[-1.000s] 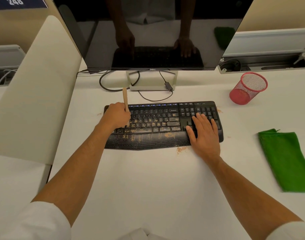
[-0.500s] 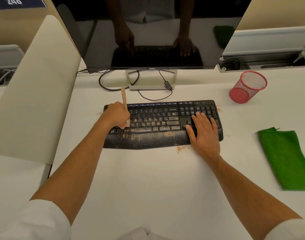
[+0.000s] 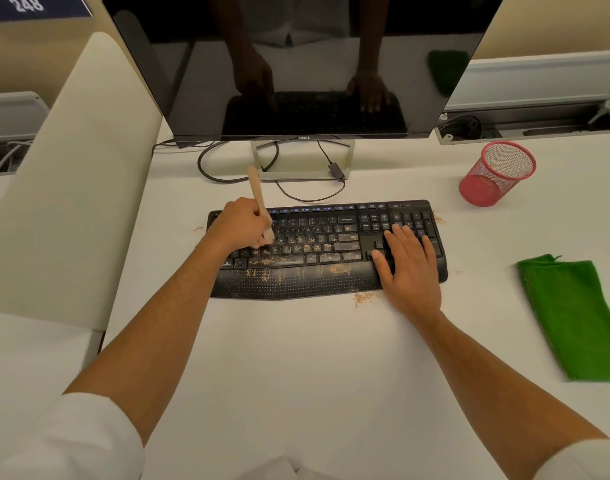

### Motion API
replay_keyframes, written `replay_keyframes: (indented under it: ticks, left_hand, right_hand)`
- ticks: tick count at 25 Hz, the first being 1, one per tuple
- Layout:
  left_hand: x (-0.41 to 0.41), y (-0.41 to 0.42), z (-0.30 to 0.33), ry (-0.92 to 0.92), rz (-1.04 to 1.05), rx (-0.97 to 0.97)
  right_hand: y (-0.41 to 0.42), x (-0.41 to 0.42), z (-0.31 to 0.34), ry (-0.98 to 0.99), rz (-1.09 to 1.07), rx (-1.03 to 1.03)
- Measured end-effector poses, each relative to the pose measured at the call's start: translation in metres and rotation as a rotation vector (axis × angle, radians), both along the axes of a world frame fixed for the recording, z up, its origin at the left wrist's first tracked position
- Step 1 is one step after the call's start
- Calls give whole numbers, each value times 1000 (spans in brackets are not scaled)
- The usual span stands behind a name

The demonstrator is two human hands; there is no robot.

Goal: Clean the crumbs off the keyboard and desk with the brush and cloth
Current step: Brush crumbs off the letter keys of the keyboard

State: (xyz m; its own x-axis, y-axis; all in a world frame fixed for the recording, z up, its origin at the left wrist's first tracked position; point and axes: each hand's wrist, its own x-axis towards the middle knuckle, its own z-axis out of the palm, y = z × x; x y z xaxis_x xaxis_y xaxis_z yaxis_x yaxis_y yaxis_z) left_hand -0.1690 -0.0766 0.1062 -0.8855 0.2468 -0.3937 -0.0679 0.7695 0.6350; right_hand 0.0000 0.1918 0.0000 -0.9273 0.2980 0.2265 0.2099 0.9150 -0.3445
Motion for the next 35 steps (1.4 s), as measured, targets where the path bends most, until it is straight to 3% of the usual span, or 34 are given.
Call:
replay_keyframes:
  ticks: [3,5,9,14,19,22,25,29,35]
  left_hand:
    - [2,-1,-6,260,46,-89]
    - [2,-2,-9,203,21,-125]
    - [-4,-1,3,-113,-4,-77]
    - [2,-5,-5,161,110,5]
    - [3,-1,-3,-79,45,6]
    - [3,-1,-4,47,90,47]
    - [5,-4,-9,162,70,-55]
    - [3,0,-1,-93,3,-35]
    - [13,7,-2,240,31,-2]
  right_hand:
    - [0,0,0,0,-7,0]
    - [0,0,0,7,-2,-3]
    - [0,0,-1,8,-2,-3]
    - [-1,0,1,2,-6,-2]
    - [-1,1,0,0,-2,-2]
    - [-1,1,0,0,-4,-6]
    - [-1,1,1,-1,-7,-7]
    - [-1,0,1,-10,-5,-3]
    - [-1,0,2,-9,-11,-8]
